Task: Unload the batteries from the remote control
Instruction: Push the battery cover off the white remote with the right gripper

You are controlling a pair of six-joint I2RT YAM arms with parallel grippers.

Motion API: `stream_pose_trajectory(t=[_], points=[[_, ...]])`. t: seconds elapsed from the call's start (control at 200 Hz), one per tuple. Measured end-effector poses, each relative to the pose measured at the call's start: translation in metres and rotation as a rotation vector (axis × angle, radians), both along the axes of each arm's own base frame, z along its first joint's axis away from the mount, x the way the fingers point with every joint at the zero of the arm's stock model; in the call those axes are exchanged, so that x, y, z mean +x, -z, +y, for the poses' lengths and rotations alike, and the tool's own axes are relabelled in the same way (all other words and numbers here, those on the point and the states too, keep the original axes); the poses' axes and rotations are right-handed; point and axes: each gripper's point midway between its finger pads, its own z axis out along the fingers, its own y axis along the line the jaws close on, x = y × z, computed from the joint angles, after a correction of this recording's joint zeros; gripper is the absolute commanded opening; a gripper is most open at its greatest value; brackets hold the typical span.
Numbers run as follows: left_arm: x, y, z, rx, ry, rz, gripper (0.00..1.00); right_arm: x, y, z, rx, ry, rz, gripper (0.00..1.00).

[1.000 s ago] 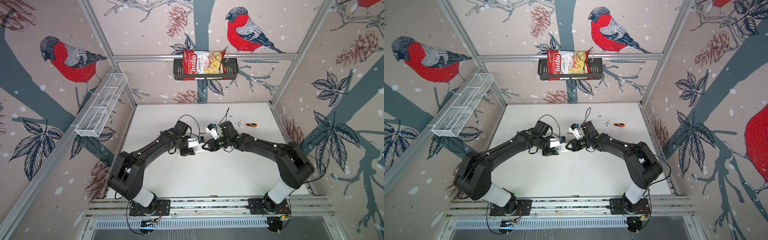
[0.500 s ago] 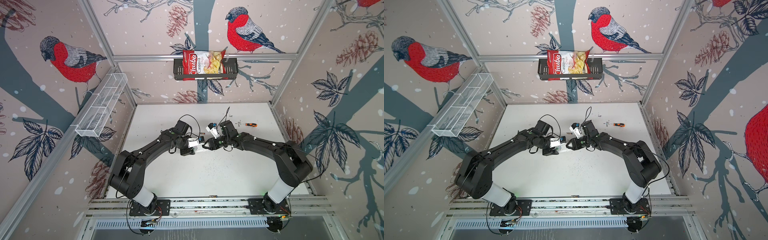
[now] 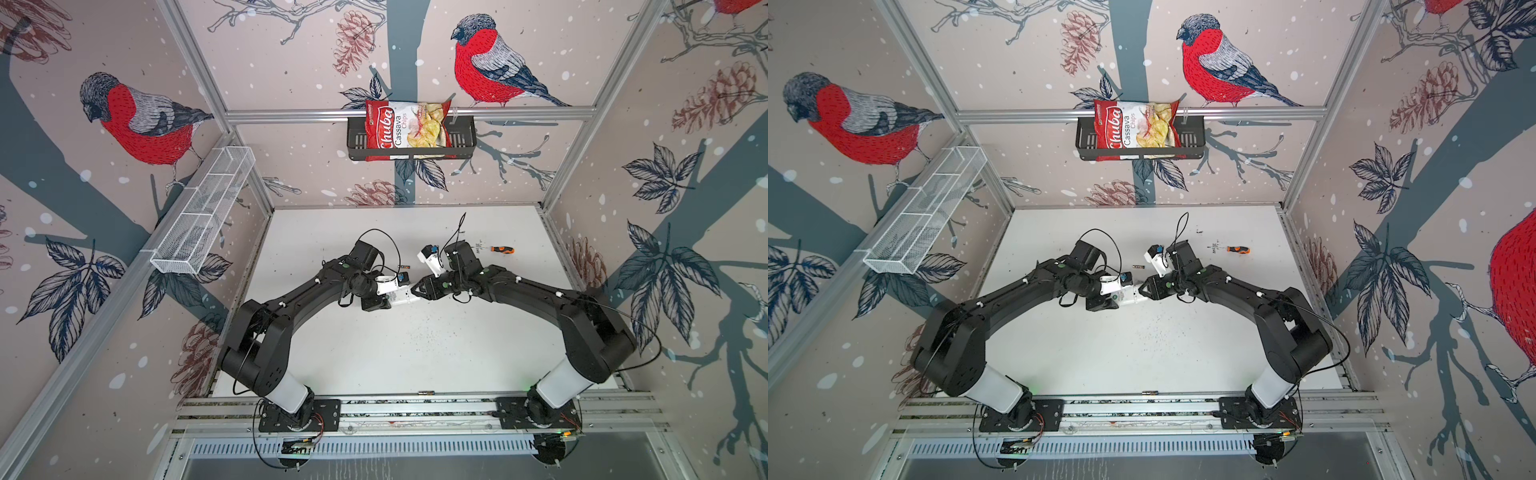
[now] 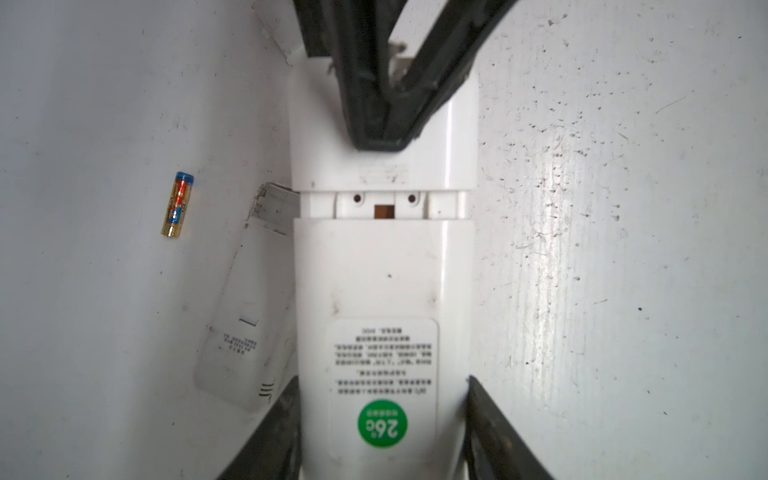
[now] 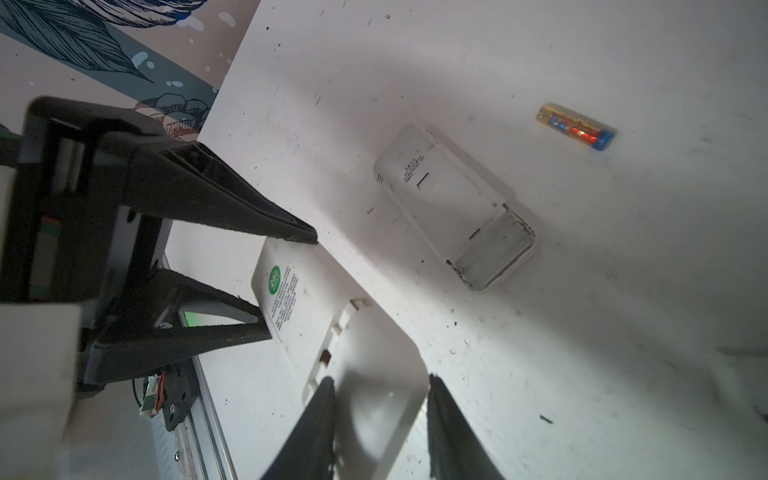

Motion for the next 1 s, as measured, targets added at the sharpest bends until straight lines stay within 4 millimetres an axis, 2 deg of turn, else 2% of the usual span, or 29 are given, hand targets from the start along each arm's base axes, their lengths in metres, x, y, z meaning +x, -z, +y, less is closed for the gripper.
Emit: stream_pose_trajectory(t=[0.135,0.24,0.29,0.445,0.755,1.001], points=[[-0.001,0.002,0.0,0.002,-0.001,0.004,0.18,0.002,-0.002,-0.004,-0.006,0.017,-0.012,0.31],[-0.001,0.004,0.001,0.005,-0.001,0.01,0.18,0.001,-0.001,-0.006,-0.011,0.021,-0.006,0.48],[-0.001,0.005,0.001,0.005,-0.002,0.011,0.17,0.001,0.001,-0.006,-0.013,0.02,-0.003,0.51],[0.0,0.006,0.0,0.005,-0.002,0.011,0.17,-0.001,0.005,-0.005,-0.02,0.016,0.005,0.47],[0.002,0.007,-0.001,0.006,-0.008,0.019,0.17,-0.003,0.009,0.001,-0.024,0.002,0.013,0.46],[0.002,0.008,0.0,0.011,-0.011,0.019,0.17,-0.003,0.013,0.006,-0.027,-0.005,0.02,0.35]])
